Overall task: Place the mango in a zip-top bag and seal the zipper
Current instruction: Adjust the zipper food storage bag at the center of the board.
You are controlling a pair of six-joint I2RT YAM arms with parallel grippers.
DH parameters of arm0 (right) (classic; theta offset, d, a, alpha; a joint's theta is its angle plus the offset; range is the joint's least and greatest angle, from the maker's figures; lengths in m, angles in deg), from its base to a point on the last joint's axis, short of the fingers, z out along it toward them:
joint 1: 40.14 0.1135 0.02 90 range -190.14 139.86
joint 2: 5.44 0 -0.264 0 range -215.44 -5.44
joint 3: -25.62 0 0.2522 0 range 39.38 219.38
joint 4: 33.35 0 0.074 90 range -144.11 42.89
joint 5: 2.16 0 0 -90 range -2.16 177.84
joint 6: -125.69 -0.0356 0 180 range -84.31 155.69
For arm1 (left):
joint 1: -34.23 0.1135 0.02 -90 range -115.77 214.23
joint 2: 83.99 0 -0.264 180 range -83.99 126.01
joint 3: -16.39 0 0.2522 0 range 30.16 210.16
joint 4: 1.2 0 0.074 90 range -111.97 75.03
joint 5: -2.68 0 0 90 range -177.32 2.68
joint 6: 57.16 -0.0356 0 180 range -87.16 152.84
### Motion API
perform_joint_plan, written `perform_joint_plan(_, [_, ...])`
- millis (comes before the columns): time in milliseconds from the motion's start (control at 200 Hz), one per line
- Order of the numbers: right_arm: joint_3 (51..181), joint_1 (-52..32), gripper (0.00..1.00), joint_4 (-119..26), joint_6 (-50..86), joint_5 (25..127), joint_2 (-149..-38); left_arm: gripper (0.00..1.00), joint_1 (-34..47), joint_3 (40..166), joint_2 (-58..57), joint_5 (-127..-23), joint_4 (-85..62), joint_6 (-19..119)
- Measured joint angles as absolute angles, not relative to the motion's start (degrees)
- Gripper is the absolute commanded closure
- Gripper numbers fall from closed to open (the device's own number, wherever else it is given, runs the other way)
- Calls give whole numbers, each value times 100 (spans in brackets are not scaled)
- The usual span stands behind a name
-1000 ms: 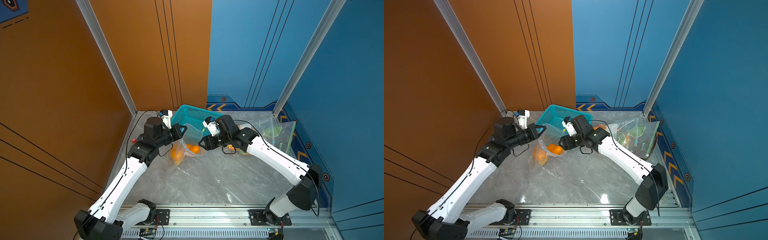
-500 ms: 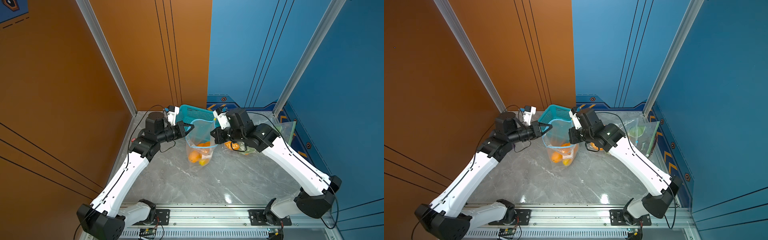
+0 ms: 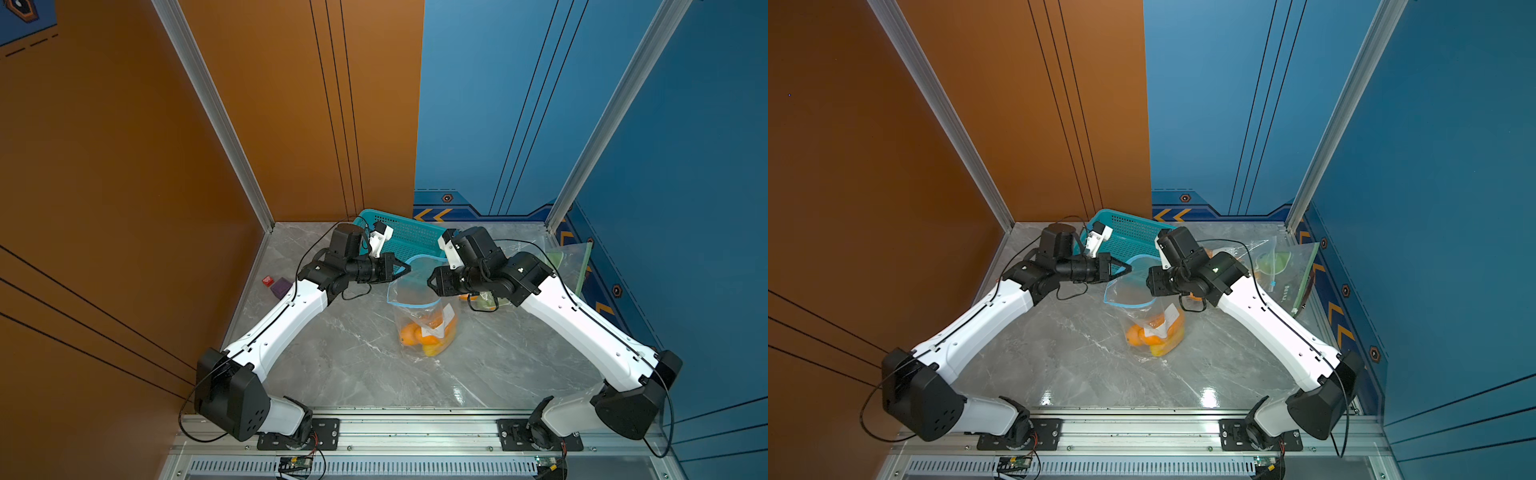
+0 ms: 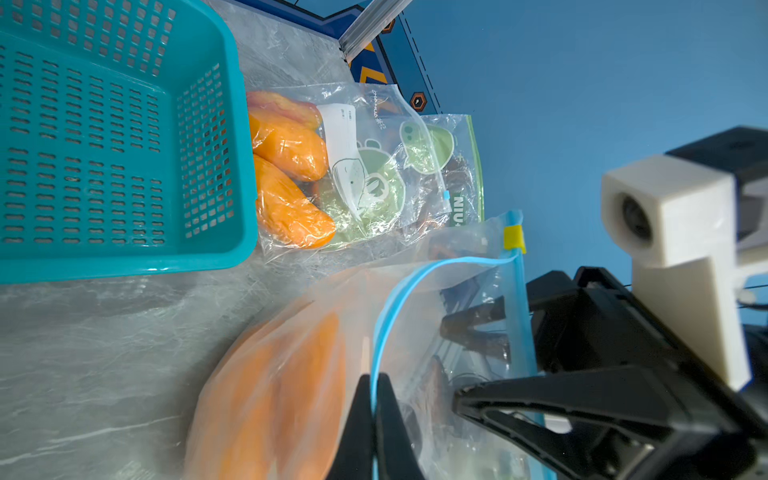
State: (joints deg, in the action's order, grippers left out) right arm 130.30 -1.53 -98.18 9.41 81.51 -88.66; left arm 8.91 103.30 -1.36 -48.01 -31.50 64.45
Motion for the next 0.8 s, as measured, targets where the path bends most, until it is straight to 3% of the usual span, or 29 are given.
perform_joint_plan(265, [13115, -1228, 25, -9610, 1625, 7006, -8503, 100, 830, 10752, -51, -4675, -3146, 5604])
perform_joint_plan(420, [13004, -2030, 23, -9431, 2508, 5928, -8035, 100, 830, 10841, -49, -4513, -3150, 5232])
perform_joint_plan(515, [12678, -2594, 17, -9206, 3144, 5310, -7791, 100, 841, 10955, -5, -4353, -3185, 4988])
perform_joint_plan(801, [11642, -3283, 19, -8721, 4877, 3692, -7917, 100, 1086, 11220, 353, -4122, -3255, 4719])
